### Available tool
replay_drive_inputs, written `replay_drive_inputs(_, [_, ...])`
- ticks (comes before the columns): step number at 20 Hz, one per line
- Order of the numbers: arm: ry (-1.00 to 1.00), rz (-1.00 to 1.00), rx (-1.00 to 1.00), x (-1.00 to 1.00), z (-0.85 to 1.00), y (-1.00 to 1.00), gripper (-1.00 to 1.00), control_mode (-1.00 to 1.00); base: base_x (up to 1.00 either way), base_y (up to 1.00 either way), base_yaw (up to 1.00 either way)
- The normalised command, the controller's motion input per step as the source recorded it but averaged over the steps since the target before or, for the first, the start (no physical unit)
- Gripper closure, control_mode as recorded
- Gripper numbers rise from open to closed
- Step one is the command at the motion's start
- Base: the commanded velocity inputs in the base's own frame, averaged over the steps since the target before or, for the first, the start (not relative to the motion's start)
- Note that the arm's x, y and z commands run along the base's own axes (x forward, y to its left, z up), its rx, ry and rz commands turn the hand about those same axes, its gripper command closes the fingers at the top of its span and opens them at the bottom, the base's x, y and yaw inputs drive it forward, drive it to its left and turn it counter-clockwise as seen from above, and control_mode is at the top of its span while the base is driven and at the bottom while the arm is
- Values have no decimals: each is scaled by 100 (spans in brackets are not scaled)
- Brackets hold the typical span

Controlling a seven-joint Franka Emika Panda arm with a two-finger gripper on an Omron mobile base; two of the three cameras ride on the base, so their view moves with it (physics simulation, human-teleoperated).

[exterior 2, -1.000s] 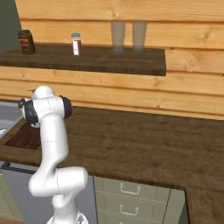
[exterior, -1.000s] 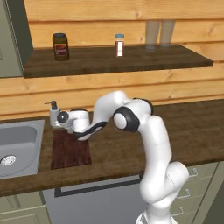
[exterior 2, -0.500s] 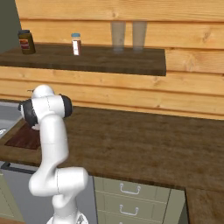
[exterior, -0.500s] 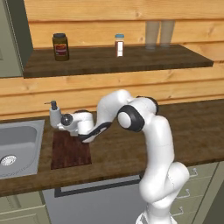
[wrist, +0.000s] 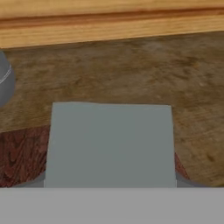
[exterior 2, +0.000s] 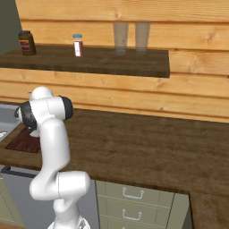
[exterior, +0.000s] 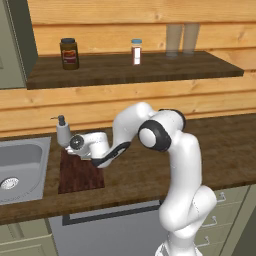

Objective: Pick up the sponge from the counter and clean the cutting board by briefly scrubbing or pressing down on the cutting board. Once finished, release the sponge.

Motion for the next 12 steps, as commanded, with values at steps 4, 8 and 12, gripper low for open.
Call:
replay_drive_inputs(4, [0,0,-1,-79,-67,0,100,-100,0,0,0])
replay_drive_inputs(8, [2,0,0,-88,-46,0,100,-100,0,0,0])
replay_drive_inputs(12, [10,0,0,-84,-36,0,100,-100,0,0,0])
